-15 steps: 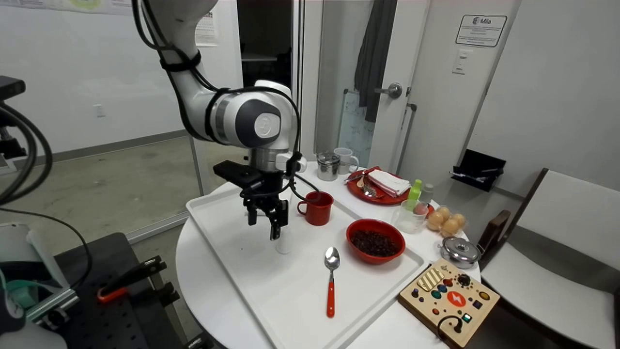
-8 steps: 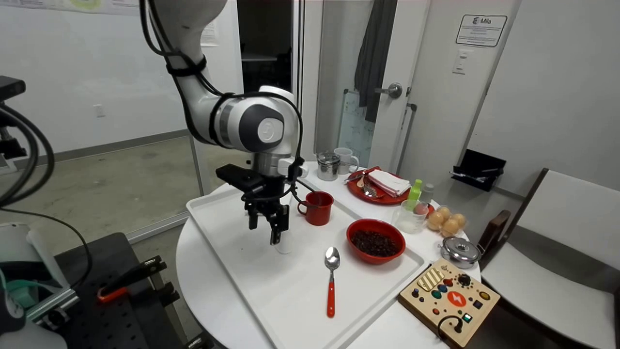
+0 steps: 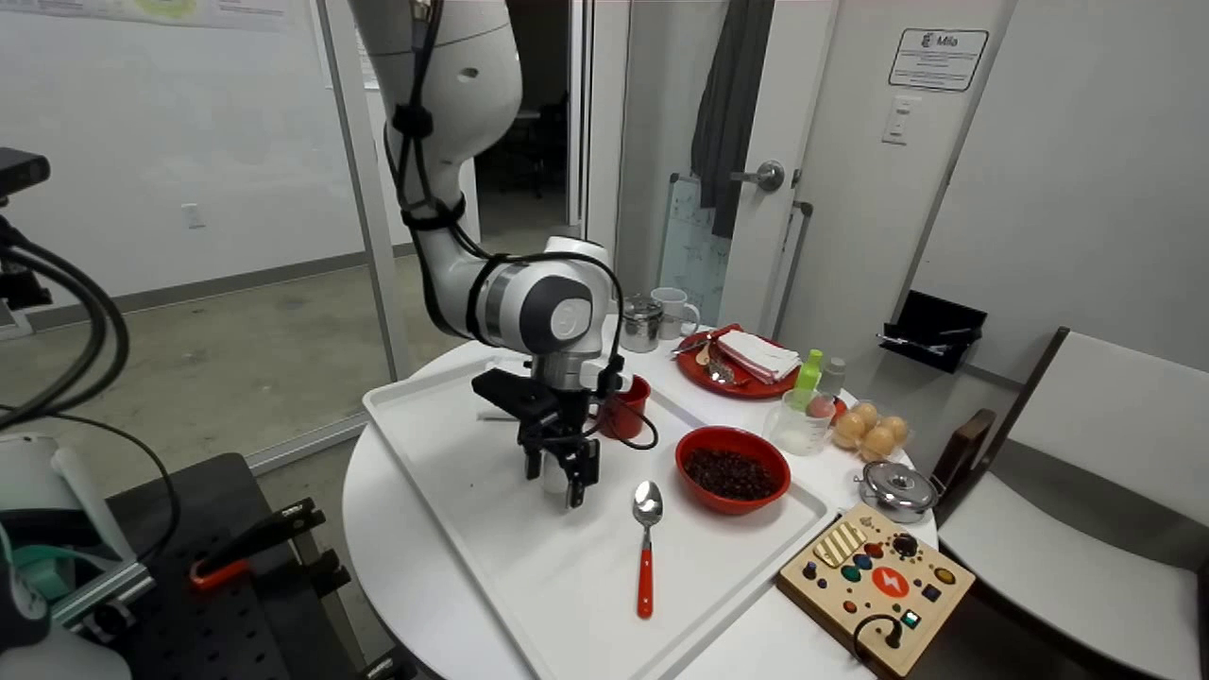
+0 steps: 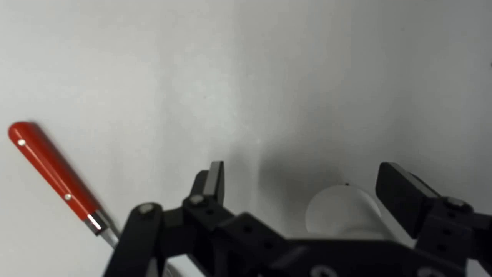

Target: Put the bottle in the mug

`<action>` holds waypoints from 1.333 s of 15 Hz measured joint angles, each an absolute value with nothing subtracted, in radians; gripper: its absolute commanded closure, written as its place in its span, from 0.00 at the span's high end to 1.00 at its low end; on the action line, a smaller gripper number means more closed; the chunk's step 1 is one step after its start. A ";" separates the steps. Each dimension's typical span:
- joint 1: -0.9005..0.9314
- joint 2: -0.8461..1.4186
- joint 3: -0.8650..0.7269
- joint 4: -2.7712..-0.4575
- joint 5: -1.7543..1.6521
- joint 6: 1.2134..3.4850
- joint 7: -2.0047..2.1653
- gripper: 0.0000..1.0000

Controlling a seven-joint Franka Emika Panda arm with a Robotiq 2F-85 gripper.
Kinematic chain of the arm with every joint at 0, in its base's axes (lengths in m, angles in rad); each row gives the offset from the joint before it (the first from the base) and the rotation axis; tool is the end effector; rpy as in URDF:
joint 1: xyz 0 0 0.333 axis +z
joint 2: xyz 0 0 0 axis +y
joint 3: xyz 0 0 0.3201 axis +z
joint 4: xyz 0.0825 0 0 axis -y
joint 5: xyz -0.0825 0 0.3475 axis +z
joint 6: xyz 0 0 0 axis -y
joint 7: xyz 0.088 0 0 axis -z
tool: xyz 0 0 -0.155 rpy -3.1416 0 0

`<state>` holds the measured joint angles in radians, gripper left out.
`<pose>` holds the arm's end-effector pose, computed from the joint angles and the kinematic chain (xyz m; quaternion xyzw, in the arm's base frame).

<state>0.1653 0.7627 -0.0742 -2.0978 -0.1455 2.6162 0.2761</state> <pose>0.5034 0.0403 0.0259 0.9908 -0.0177 -0.1098 0.0765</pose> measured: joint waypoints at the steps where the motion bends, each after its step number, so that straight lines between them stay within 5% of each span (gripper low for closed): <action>1: 0.174 0.777 -0.074 -2.083 -0.146 2.641 0.276 1.00; 2: 0.186 0.786 -0.074 -2.074 -0.146 2.665 0.276 1.00; 4: 0.214 0.789 -0.074 -2.067 -0.146 2.702 0.276 0.74; 12: 0.280 0.788 -0.085 -2.065 -0.146 2.757 0.276 0.18; 20: 0.259 0.726 -0.060 -2.038 -0.143 2.625 0.250 0.18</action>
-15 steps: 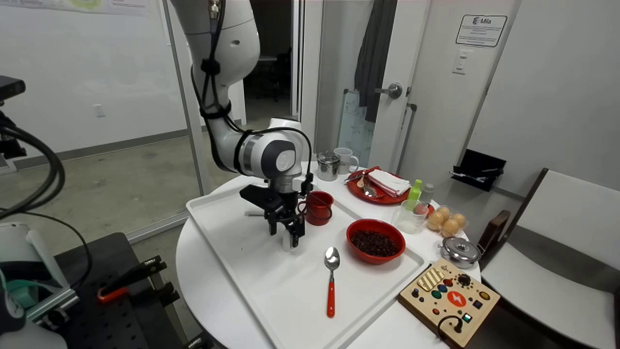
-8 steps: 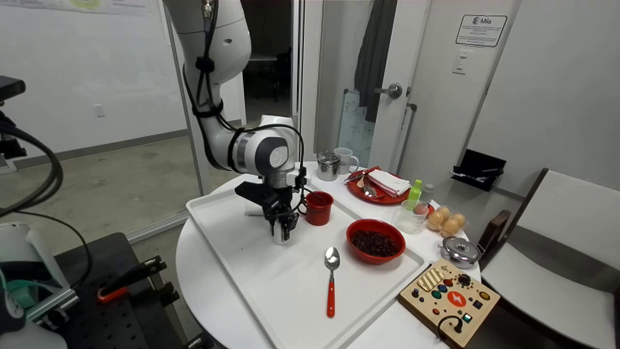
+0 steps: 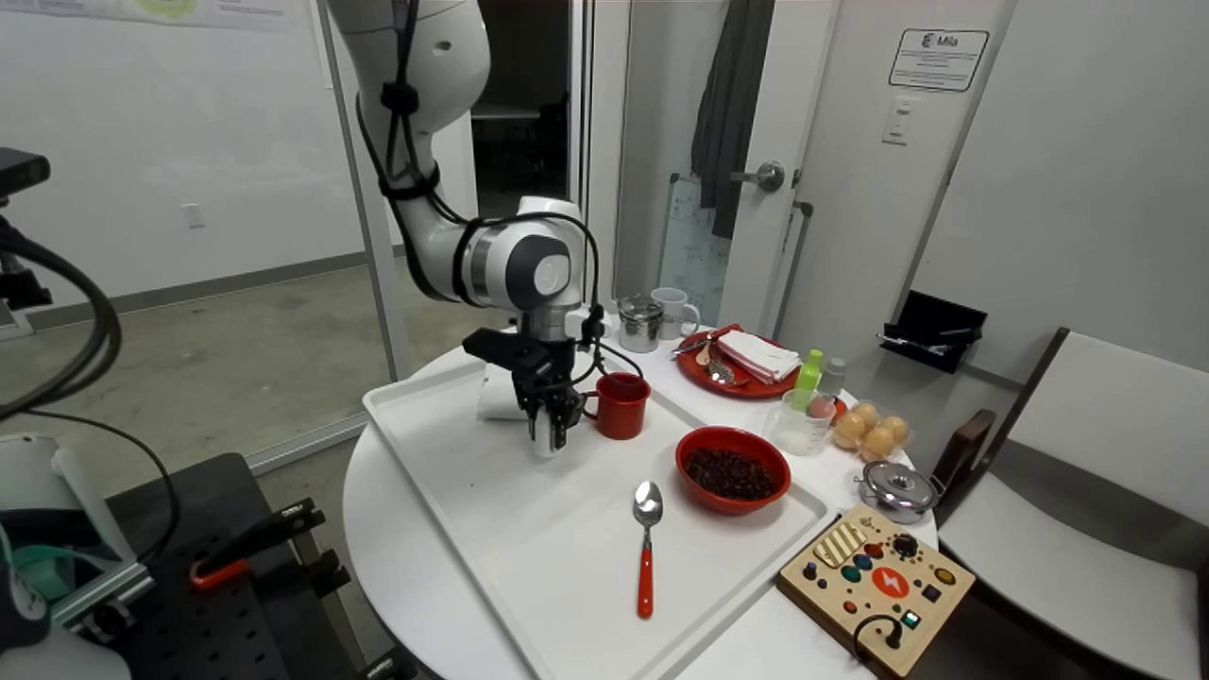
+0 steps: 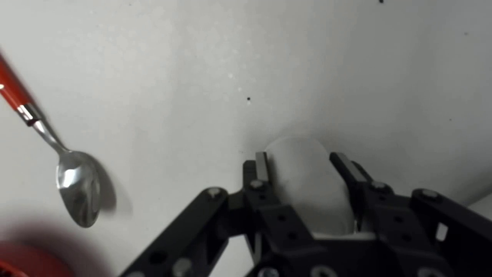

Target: Put the bottle in the mug

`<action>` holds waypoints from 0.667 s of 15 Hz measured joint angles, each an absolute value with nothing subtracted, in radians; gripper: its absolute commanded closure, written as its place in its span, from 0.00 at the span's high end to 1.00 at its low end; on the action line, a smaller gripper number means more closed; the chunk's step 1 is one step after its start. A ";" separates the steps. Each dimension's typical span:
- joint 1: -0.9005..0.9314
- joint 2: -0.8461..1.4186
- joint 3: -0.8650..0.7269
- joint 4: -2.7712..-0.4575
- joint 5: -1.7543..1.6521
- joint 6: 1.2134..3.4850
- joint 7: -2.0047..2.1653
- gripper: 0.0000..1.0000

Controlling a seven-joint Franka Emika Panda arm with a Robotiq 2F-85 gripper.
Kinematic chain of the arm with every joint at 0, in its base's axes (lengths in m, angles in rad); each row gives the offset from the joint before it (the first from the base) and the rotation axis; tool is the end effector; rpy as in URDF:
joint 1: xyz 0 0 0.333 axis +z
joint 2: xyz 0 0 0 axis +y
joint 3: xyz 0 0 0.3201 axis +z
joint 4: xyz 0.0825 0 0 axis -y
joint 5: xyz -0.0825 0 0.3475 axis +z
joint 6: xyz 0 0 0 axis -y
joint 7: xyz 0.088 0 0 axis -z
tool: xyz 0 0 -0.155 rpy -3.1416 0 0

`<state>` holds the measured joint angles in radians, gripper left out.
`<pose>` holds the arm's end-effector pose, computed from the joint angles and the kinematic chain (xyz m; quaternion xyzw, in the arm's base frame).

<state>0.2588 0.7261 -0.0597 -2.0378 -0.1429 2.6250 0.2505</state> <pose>0.5348 0.1052 0.0600 0.9952 0.0449 -0.0565 0.0654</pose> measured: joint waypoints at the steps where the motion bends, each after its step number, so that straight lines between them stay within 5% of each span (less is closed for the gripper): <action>1: 0.258 0.699 -0.058 -2.034 -0.143 2.592 0.250 0.18; 10: 0.265 0.592 -0.047 -1.963 -0.152 2.447 0.264 0.18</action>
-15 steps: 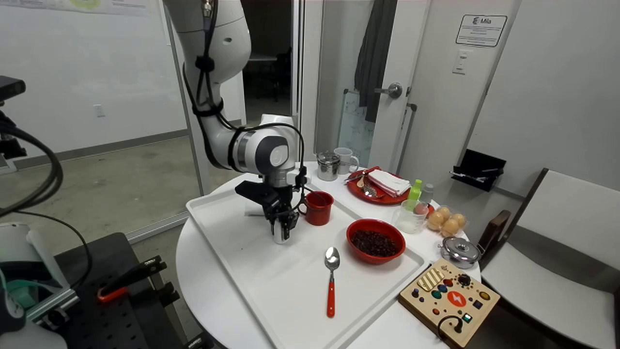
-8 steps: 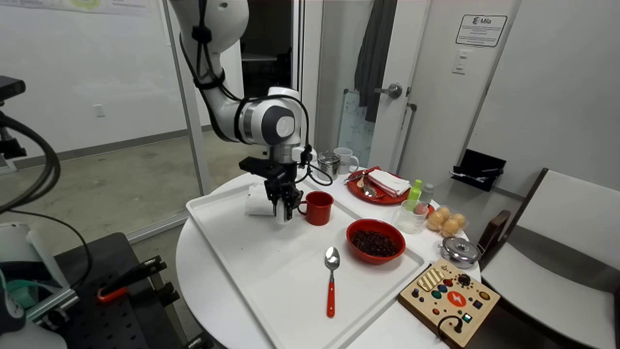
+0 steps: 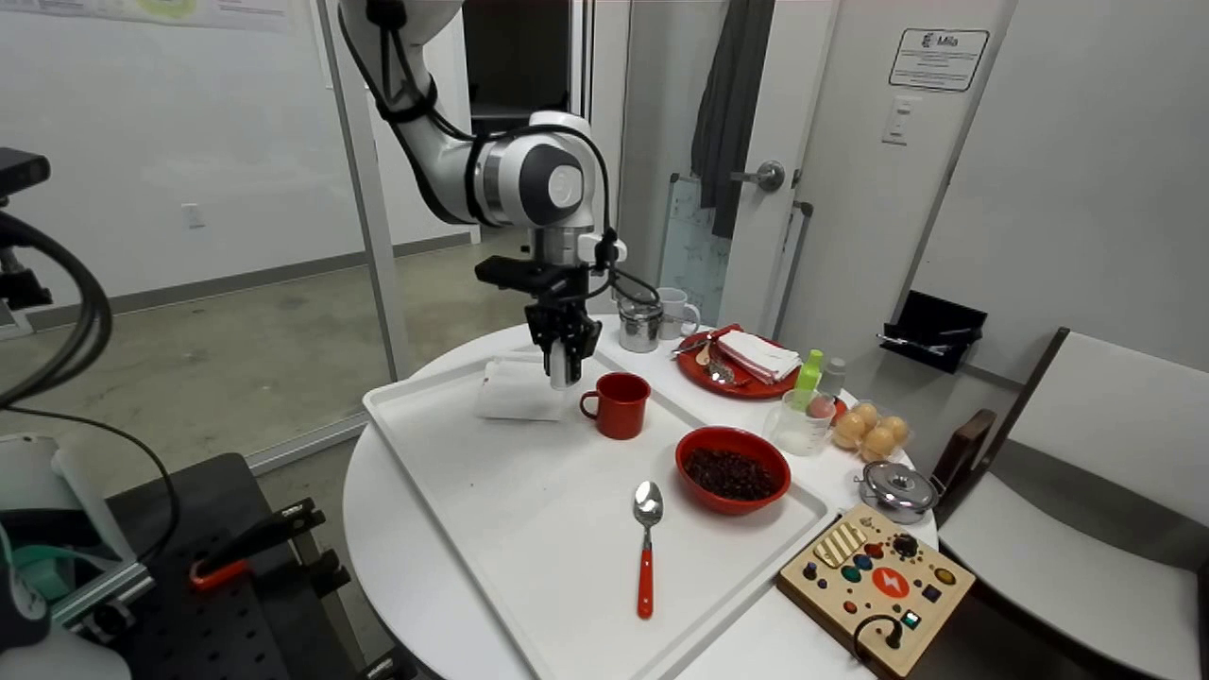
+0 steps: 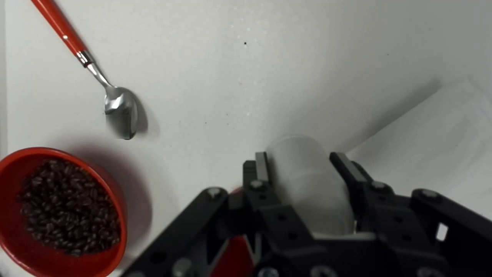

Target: Put the bottle in the mug

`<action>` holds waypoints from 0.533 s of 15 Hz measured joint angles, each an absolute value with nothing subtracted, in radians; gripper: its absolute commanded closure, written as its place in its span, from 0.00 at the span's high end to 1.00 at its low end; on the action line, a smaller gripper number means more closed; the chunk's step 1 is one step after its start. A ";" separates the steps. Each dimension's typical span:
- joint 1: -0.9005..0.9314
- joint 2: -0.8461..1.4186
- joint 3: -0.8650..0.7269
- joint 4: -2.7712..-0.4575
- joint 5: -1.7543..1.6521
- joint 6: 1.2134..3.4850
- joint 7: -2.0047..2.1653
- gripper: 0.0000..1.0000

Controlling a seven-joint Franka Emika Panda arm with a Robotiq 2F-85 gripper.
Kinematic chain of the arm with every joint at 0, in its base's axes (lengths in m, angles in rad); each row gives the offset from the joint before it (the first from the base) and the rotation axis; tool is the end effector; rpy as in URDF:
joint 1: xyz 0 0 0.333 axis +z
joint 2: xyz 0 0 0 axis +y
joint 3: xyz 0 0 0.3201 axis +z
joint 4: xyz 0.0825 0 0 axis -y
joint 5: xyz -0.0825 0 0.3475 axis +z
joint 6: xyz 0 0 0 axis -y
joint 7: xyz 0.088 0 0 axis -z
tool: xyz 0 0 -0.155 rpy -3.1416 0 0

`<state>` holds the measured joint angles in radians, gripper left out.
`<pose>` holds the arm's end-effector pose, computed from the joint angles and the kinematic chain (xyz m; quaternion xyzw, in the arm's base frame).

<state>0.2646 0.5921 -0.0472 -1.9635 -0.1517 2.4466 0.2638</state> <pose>0.5666 0.1200 0.1457 0.9959 0.0409 -0.0391 0.0700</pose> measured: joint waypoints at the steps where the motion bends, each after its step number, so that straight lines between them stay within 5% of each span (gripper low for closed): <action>1: 0.264 0.594 -0.048 -1.957 -0.152 2.447 0.266 0.18; 8: 0.249 0.601 -0.048 -1.857 -0.151 2.356 0.266 0.18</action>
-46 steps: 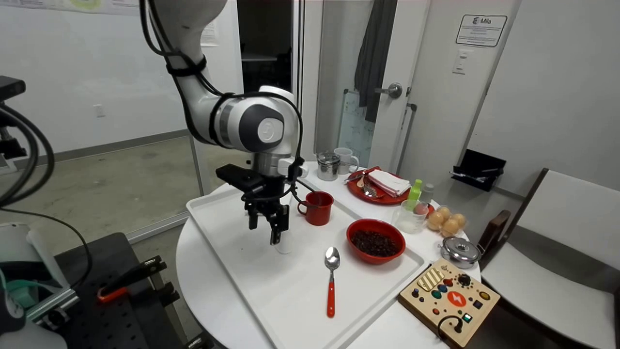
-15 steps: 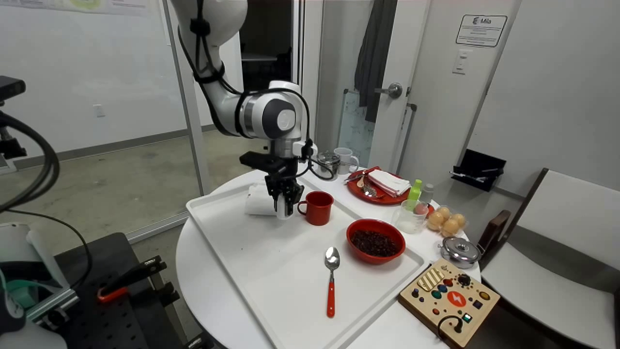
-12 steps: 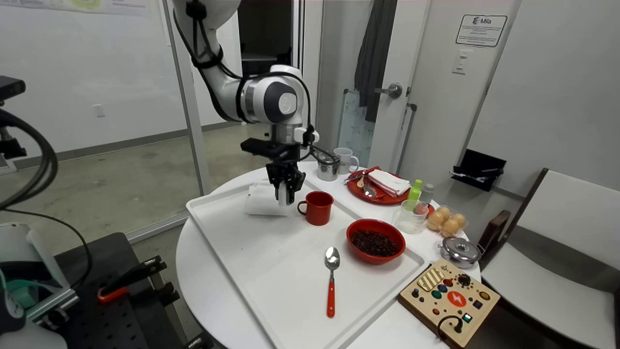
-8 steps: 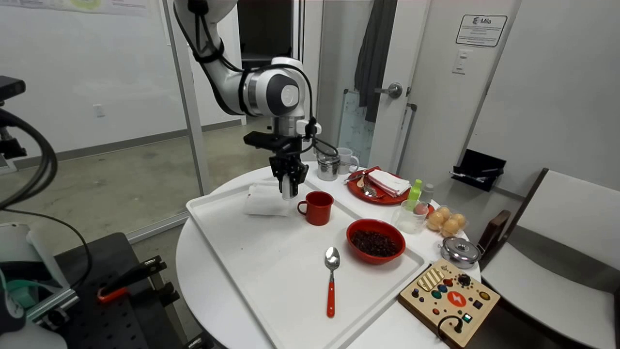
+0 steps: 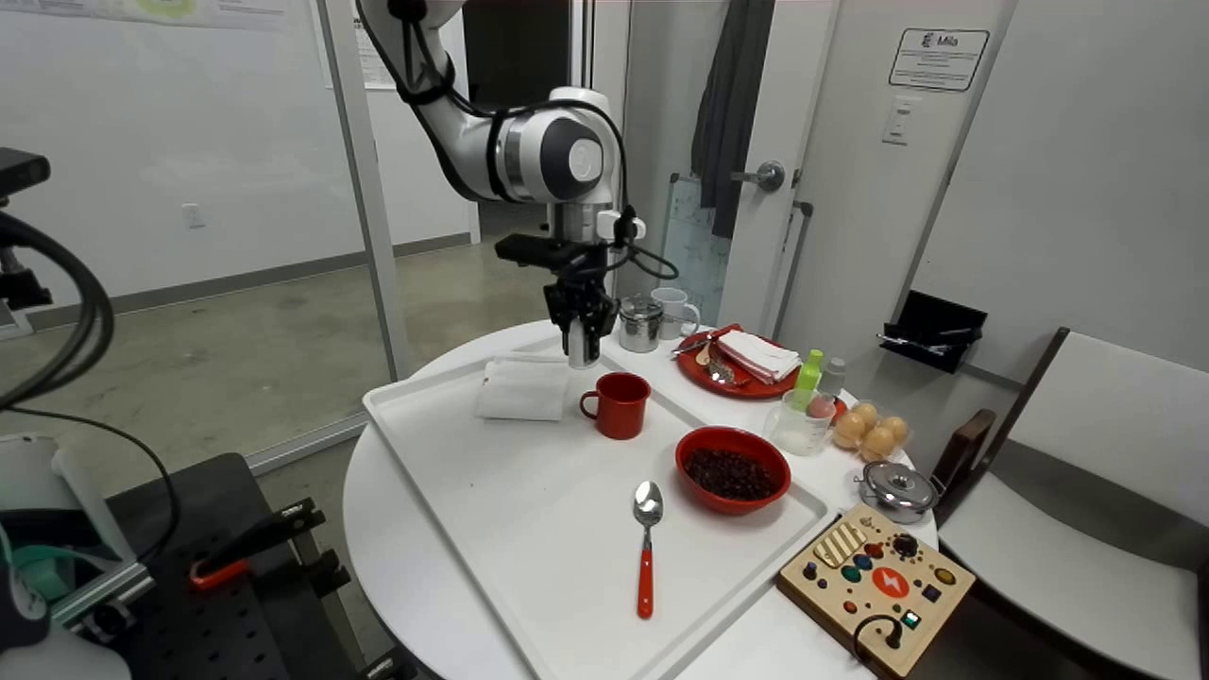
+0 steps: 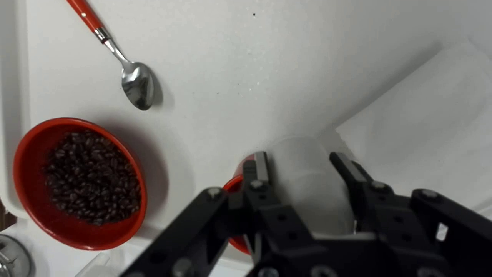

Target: Put the bottle in the mug

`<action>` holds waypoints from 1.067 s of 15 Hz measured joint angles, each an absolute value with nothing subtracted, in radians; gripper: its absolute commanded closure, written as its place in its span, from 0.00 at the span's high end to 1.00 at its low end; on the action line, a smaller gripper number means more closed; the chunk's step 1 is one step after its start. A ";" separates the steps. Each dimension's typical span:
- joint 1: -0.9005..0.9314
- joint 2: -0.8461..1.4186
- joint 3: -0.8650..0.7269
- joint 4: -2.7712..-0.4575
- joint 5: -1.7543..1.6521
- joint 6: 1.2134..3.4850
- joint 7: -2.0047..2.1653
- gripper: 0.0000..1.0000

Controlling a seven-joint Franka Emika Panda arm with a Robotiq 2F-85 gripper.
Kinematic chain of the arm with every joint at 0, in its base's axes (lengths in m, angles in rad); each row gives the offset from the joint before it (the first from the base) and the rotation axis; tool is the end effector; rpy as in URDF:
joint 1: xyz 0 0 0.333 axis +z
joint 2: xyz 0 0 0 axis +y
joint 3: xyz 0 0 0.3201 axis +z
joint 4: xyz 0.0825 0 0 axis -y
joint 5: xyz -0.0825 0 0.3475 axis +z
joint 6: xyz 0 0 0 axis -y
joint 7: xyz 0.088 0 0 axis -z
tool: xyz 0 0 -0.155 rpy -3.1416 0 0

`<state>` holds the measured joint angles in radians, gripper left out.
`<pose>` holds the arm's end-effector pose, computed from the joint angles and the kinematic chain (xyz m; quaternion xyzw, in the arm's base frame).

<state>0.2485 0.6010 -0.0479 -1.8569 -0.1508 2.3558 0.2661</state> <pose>0.5940 0.1142 0.1708 0.9963 0.0268 -0.0349 0.0743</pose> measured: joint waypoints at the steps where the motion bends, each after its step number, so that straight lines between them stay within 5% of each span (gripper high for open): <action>1: 0.246 0.601 -0.047 -1.829 -0.150 2.323 0.266 0.18; 16: 0.217 0.906 -0.033 -1.257 -0.149 1.898 0.265 0.18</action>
